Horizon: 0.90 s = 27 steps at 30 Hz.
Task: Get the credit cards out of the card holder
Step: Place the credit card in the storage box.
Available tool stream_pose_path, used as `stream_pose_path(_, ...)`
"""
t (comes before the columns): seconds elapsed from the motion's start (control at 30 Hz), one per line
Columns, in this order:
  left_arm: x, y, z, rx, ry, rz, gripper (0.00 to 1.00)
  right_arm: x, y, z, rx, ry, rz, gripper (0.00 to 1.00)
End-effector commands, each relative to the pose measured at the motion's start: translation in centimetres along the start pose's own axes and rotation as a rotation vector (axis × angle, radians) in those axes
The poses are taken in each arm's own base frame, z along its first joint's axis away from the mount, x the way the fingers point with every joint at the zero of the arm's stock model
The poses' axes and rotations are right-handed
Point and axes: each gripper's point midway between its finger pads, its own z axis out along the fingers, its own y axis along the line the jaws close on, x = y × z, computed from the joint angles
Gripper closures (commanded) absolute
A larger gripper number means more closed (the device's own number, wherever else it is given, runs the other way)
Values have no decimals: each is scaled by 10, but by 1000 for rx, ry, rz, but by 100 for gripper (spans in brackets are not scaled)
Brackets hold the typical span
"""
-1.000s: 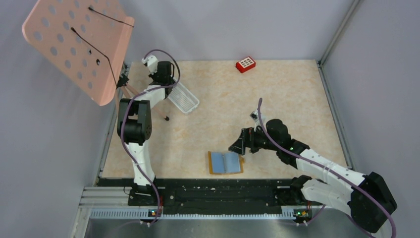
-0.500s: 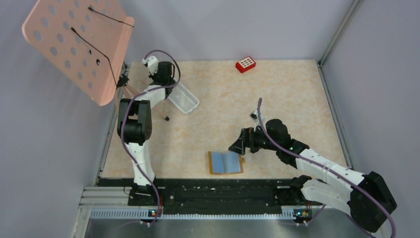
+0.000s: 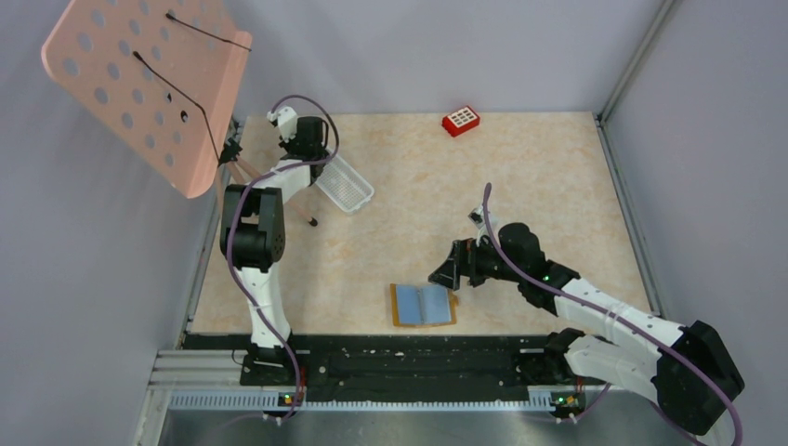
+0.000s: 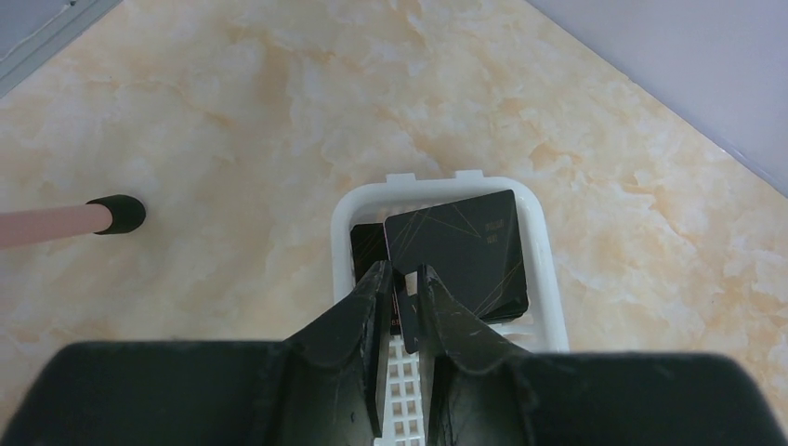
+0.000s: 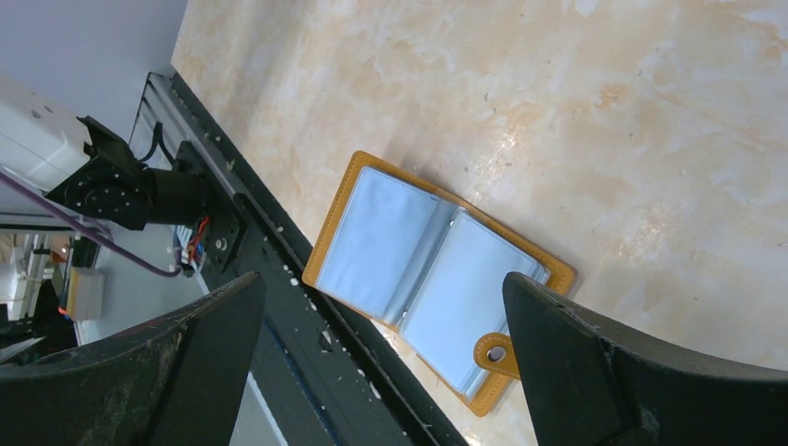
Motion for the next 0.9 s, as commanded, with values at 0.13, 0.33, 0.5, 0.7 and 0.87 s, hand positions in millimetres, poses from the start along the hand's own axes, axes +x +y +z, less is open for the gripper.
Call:
stream_pose_path(0.13, -9, 4, 2, -19, -31, 5, 77, -23, 12, 1, -35, -62, -43, 1)
stream_pose_path(0.33, -7, 4, 3, -21, -27, 8, 76, -22, 12, 0, -32, -62, -47, 2)
stream_pose_path(0.5, -11, 0, 0, 0, -22, 12, 76, -22, 11, 1, -31, -58, -45, 2)
stream_pose_path(0.7, -5, -24, -19, 171, 49, 74, 77, -27, 14, -2, -26, -66, -46, 2)
stream_pose_path(0.87, 23, -42, -37, 345, 148, 136, 81, -30, 19, -5, -37, -81, -39, 2)
